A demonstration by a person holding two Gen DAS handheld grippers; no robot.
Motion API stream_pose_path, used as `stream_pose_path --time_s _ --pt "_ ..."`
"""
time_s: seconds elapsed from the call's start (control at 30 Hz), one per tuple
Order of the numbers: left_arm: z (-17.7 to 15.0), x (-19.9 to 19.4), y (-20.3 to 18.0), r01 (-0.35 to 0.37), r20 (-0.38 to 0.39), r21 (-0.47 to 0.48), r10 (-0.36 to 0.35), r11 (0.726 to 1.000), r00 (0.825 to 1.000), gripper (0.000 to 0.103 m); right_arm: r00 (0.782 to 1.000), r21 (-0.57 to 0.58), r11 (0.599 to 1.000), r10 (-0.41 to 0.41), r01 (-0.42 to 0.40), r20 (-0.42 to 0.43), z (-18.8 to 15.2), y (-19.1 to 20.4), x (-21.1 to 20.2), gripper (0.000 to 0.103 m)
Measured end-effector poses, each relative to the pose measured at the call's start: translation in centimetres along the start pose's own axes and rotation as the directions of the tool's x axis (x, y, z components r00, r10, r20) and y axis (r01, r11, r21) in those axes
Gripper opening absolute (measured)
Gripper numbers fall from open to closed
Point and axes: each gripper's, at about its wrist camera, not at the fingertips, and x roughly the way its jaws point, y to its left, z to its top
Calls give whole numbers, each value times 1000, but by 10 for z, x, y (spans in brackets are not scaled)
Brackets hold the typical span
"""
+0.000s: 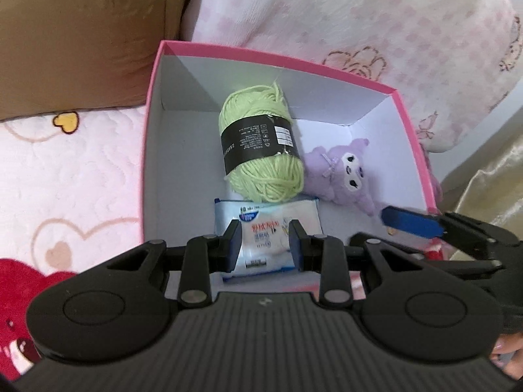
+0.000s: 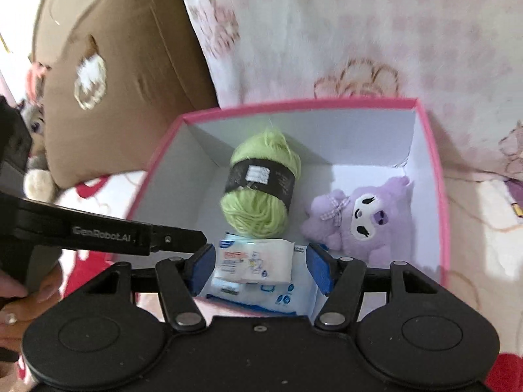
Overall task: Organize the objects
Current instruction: 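Open the right tool to drop the tissue packet and pull back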
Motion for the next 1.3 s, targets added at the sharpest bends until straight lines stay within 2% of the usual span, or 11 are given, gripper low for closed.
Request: stream_pose_path --time_s 0.2,0.3,0.33,0.47,0.6,0.7,1.0,1.3 --pt "-11 -41 -13 -14 4 54 14 998 1000 29 998 -61 998 5 -1 58 -4 20 -50 67" --pt "-19 -61 -21 -27 8 94 27 995 1000 35 996 -100 995 -9 18 91 -11 32 -75 67" --pt "-21 -67 -22 -44 6 108 44 993 999 40 995 -118 993 -17 28 98 -14 36 -82 67" --pt "-31 -87 -27 -104 18 156 102 982 995 42 993 -157 986 -43 60 112 -20 47 -108 68" --pt "-42 -110 -31 -76 5 168 76 983 997 51 990 -190 979 -52 76 129 -28 58 -132 74" --pt "-51 -126 -36 -63 11 215 62 975 998 59 990 -221 972 -46 76 136 -36 65 -145 75" --pt "-82 -160 -45 -79 21 258 76 963 997 65 989 -287 953 -56 93 134 -66 80 -173 84" --pt "-116 -193 -61 -35 20 311 30 950 999 76 990 -325 942 -40 83 137 -96 96 -190 88"
